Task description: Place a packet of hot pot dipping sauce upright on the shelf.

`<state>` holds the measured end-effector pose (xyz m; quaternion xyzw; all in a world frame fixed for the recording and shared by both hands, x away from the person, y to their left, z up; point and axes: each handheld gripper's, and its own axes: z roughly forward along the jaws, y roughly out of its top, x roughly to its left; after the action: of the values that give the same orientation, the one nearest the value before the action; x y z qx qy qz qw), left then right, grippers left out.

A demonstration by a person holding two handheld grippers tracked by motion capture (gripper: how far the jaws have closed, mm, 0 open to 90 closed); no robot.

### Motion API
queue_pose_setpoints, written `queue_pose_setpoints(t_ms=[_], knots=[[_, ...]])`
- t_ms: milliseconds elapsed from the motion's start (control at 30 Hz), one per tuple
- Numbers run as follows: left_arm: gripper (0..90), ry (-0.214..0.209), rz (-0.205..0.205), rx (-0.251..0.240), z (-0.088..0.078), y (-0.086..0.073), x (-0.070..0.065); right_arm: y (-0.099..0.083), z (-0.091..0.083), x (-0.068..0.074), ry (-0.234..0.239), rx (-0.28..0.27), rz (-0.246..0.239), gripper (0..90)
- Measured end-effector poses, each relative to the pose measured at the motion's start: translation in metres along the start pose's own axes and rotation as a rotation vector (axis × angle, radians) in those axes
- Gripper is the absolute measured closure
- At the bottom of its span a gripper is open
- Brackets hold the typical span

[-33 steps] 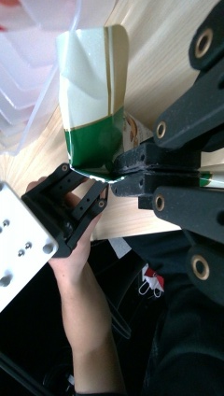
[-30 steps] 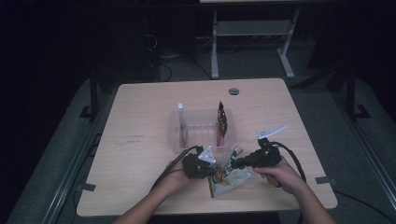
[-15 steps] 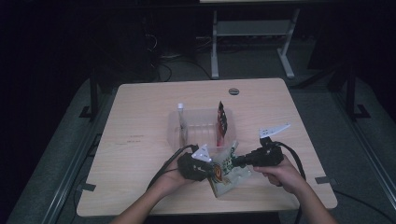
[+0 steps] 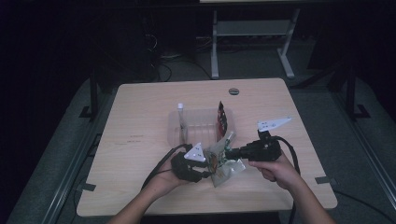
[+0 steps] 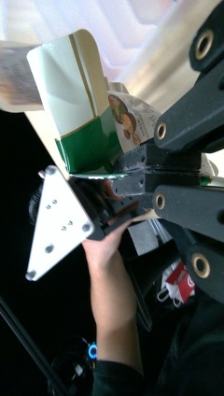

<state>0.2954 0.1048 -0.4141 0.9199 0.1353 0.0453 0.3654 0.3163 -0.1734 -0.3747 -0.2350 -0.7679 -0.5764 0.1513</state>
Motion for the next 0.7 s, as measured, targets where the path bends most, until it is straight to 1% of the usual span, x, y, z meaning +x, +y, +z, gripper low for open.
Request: queue_pose_setpoints(t_ms=[33,67,100,167,200,233,267,367,467,600,633,700], knots=[[59.3,0.005,-0.003,-0.014,-0.006,0.0,0.0,0.004,0.0,0.001,-0.007,-0.008,-0.011,89.5],[58.2,0.002,-0.027,-0.04,-0.012,-0.001,-0.001,0.008,-0.001,0.003,-0.014,-0.019,-0.019,89.5],[58.0,0.003,-0.03,-0.047,-0.019,-0.002,0.0,0.011,-0.001,0.004,-0.031,-0.022,-0.018,89.5],[56.6,0.014,-0.033,-0.058,-0.032,-0.006,0.001,0.019,0.0,0.005,-0.054,-0.029,-0.032,89.5],[56.0,0.019,-0.041,-0.068,-0.038,-0.009,0.001,0.022,0.0,0.005,-0.066,-0.028,-0.032,89.5],[55.3,0.03,-0.045,-0.068,-0.044,-0.012,0.002,0.026,0.001,0.006,-0.077,-0.03,-0.036,89.5],[54.9,0.038,-0.056,-0.079,-0.049,-0.015,0.002,0.03,0.002,0.006,-0.096,-0.033,-0.043,89.5],[54.8,0.058,-0.074,-0.087,-0.062,-0.027,0.003,0.039,0.004,0.003,-0.135,-0.046,-0.053,89.5],[54.5,0.065,-0.09,-0.071,-0.069,-0.039,0.003,0.048,0.003,-0.001,-0.18,-0.057,-0.045,89.5],[53.8,0.065,-0.113,-0.042,-0.071,-0.053,0.004,0.058,0.006,-0.007,-0.252,-0.057,-0.039,89.4],[53.6,0.065,-0.115,-0.037,-0.071,-0.055,0.005,0.06,0.007,-0.009,-0.261,-0.056,-0.037,89.4],[53.2,0.068,-0.122,-0.028,-0.071,-0.059,0.006,0.065,0.011,-0.011,-0.299,-0.056,-0.029,89.4]])
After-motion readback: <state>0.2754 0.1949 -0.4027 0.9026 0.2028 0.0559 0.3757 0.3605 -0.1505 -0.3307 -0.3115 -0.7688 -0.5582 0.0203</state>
